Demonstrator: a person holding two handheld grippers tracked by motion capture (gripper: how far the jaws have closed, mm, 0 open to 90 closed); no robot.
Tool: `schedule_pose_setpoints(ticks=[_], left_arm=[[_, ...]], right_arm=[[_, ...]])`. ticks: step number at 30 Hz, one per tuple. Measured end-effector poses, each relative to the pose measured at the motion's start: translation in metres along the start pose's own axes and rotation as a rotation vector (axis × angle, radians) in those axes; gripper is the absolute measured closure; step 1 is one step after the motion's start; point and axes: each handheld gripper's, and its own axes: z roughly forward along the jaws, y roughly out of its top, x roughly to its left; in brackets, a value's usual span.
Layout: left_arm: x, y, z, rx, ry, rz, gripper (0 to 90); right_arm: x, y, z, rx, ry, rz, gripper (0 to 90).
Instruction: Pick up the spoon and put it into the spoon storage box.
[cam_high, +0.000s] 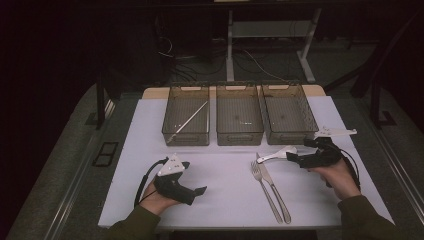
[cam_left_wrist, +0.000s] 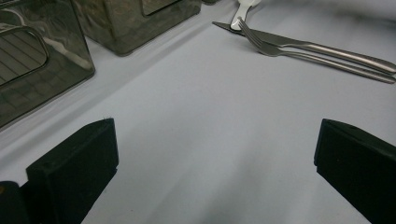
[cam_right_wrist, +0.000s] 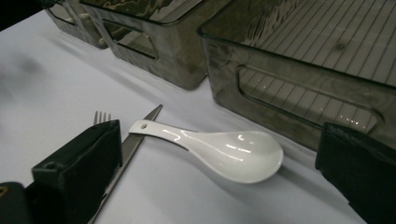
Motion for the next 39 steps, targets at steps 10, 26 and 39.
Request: schedule_pose_setpoints(ticks=[10, 26, 39], left_arm=[[-0.001, -0.001, 0.003, 0.014, -0.009, 0.008, 0.0], [-0.001, -0.002, 0.004, 0.015, -0.013, 0.003, 0.0], [0.000, -0.003, 0.005, 0.022, -0.016, -0.004, 0.0]], right_arm=[[-0.011, 0.007, 0.010, 0.021, -0.027, 0.025, 6.5], [-0.021, 0.005, 0.021, 0.089, -0.019, 0.033, 36.7], [-0.026, -0.003, 0.030, 0.147, -0.021, 0.029, 47.1]])
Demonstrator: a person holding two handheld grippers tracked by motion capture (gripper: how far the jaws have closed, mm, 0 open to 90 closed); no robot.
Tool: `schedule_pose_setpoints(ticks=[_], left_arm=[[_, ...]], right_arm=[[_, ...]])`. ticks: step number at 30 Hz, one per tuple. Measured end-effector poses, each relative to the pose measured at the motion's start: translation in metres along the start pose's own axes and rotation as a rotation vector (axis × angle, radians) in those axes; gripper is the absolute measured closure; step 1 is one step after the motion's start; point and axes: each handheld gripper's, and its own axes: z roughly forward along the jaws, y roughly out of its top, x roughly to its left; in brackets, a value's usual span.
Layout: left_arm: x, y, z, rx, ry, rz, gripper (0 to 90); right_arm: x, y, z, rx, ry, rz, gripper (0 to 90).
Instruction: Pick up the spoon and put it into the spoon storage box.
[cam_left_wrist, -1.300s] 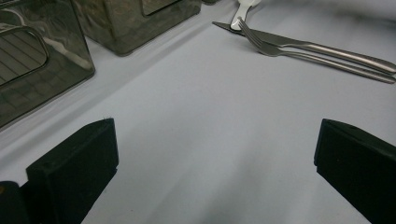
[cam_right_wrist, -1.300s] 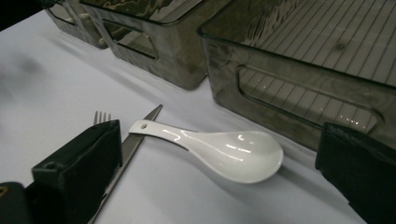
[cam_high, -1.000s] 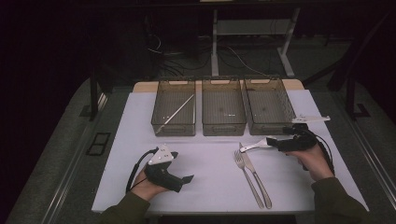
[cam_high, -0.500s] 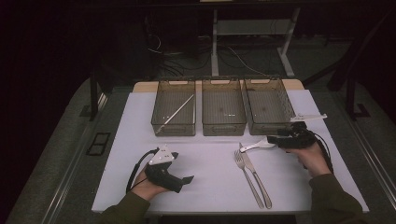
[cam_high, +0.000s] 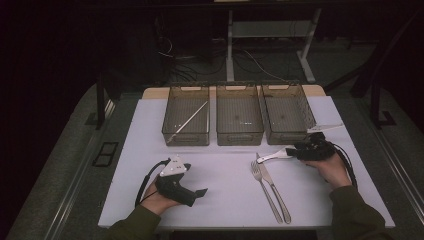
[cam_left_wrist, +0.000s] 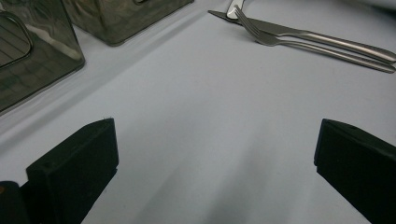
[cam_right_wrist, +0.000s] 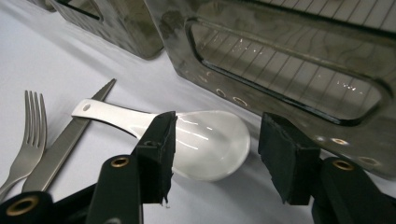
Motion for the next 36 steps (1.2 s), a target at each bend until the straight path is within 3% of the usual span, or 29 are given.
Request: schedule_pose_setpoints(ticks=[14, 21, 36], left_arm=[[0.000, 0.000, 0.000, 0.002, -0.002, 0.004, 0.0], [-0.001, 0.000, 0.000, 0.005, -0.003, 0.008, 0.0], [0.001, -0.001, 0.000, 0.012, -0.001, 0.022, 0.0]], right_arm=[[-0.003, -0.003, 0.005, 0.040, 0.000, -0.019, 56.0], [-0.001, -0.004, 0.004, 0.056, 0.000, -0.062, 64.9], [-0.013, -0.012, -0.007, 0.050, 0.111, -0.044, 82.2]])
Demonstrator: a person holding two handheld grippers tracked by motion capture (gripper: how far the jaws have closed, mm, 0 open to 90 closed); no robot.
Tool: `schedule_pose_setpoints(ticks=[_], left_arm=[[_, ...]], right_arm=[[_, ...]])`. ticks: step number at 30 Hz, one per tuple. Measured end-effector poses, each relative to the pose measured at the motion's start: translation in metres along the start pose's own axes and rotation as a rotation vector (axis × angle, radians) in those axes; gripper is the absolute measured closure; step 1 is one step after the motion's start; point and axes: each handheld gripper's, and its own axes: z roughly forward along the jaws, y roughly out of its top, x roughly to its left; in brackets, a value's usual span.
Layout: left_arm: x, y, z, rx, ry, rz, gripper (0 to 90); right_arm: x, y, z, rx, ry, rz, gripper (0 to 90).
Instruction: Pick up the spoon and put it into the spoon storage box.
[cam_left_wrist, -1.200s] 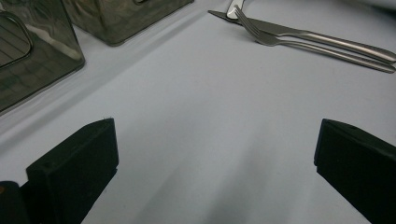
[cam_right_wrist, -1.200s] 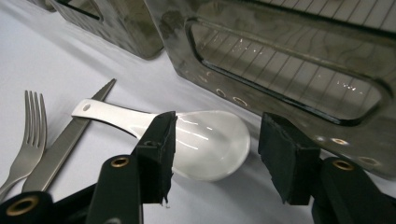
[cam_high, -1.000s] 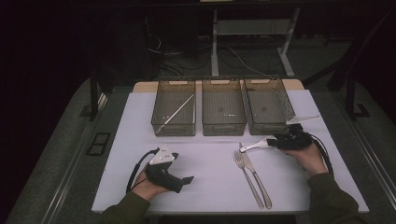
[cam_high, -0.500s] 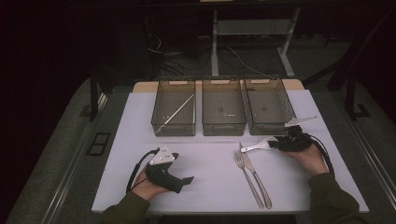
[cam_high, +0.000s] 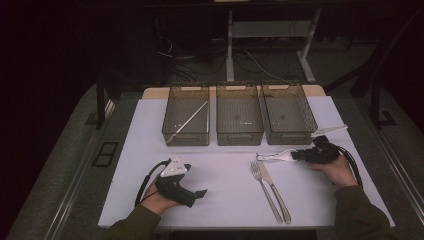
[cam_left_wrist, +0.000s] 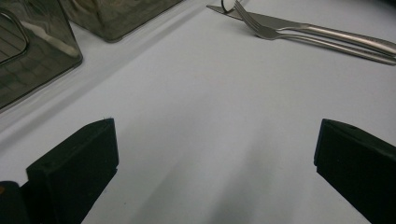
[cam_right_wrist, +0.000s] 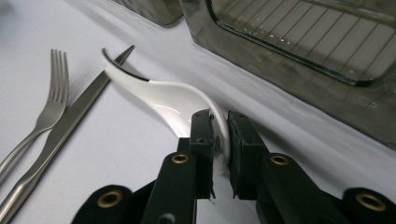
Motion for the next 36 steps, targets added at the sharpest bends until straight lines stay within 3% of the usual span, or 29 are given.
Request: schedule_pose_setpoints(ticks=[2, 17, 36], left_arm=[[0.000, 0.000, 0.000, -0.004, -0.002, 0.002, 0.0], [0.000, -0.001, -0.002, -0.013, -0.007, 0.020, 0.0], [0.001, -0.002, -0.002, -0.017, -0.016, 0.028, 0.0]], right_arm=[[-0.001, -0.001, -0.002, -0.008, 0.014, 0.001, 83.7], [0.006, 0.000, -0.012, -0.040, -0.025, -0.004, 83.9], [0.030, 0.020, -0.047, -0.210, -0.056, -0.002, 84.0]])
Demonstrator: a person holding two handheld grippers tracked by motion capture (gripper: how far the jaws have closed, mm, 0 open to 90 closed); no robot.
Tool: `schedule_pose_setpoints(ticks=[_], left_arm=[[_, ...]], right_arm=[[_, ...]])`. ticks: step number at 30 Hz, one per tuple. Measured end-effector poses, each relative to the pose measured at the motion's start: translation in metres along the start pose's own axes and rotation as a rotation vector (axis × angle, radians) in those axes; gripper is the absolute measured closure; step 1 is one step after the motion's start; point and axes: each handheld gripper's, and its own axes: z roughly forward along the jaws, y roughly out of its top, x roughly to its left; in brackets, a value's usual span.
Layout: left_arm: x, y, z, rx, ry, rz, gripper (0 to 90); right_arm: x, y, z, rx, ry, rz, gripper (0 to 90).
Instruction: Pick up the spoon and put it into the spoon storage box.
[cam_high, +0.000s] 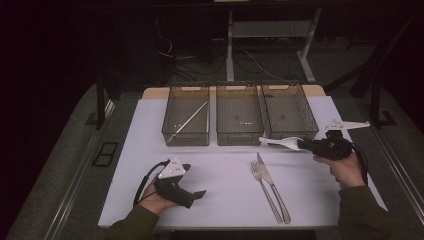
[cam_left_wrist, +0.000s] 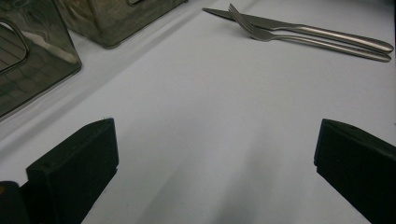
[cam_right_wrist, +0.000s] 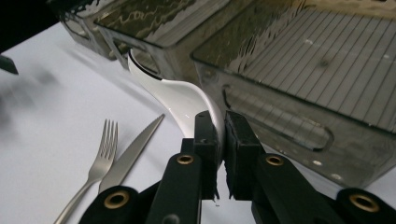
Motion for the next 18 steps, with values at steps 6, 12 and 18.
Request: schedule_pose_setpoints(ticks=[6, 12, 18], left_arm=[[0.000, 0.000, 0.000, 0.003, -0.002, -0.004, 0.0], [0.000, 0.000, 0.001, 0.007, -0.001, -0.007, 0.0], [-0.001, 0.000, 0.002, 0.006, -0.005, -0.009, 0.0]], right_arm=[[0.002, 0.008, -0.003, -0.042, -0.009, 0.012, 84.1], [0.006, 0.019, -0.001, -0.077, -0.010, 0.004, 84.1], [0.011, 0.025, 0.005, -0.090, -0.019, -0.001, 84.1]])
